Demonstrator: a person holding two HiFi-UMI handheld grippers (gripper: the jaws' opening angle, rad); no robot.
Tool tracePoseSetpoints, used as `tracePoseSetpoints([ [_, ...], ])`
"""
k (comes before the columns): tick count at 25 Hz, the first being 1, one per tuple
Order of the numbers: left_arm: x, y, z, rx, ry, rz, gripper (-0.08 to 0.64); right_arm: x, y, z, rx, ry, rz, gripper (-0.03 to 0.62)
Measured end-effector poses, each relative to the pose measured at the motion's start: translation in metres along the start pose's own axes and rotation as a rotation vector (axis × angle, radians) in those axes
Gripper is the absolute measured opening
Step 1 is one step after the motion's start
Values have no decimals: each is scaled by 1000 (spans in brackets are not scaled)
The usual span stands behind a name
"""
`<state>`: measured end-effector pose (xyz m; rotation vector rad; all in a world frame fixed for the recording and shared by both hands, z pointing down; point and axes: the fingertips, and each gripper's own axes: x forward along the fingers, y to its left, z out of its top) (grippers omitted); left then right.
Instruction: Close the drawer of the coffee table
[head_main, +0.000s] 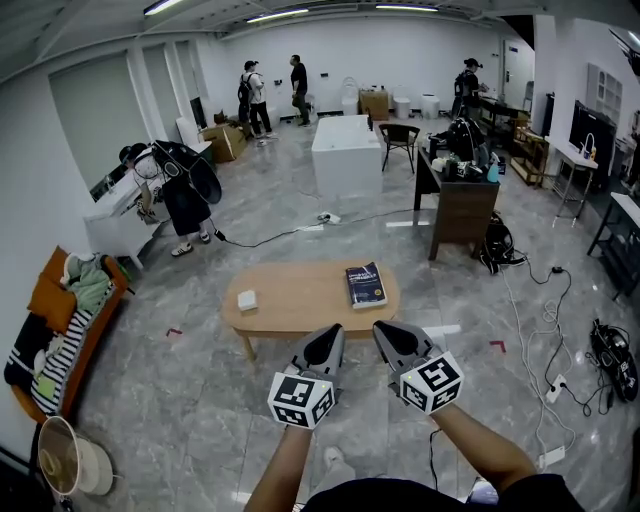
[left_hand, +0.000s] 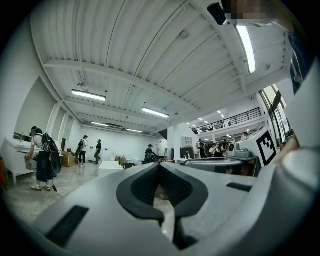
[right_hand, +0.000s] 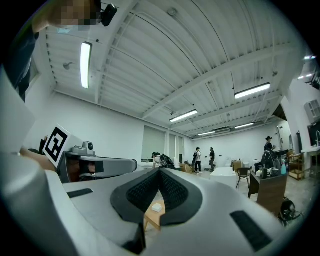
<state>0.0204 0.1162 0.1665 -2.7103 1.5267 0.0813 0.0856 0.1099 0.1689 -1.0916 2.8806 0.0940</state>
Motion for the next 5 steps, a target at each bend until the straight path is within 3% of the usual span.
tracePoseSetpoints([
  [5, -8, -11, -2, -6, -2, -2, 2, -13, 6, -2, 5, -2, -5, 12],
])
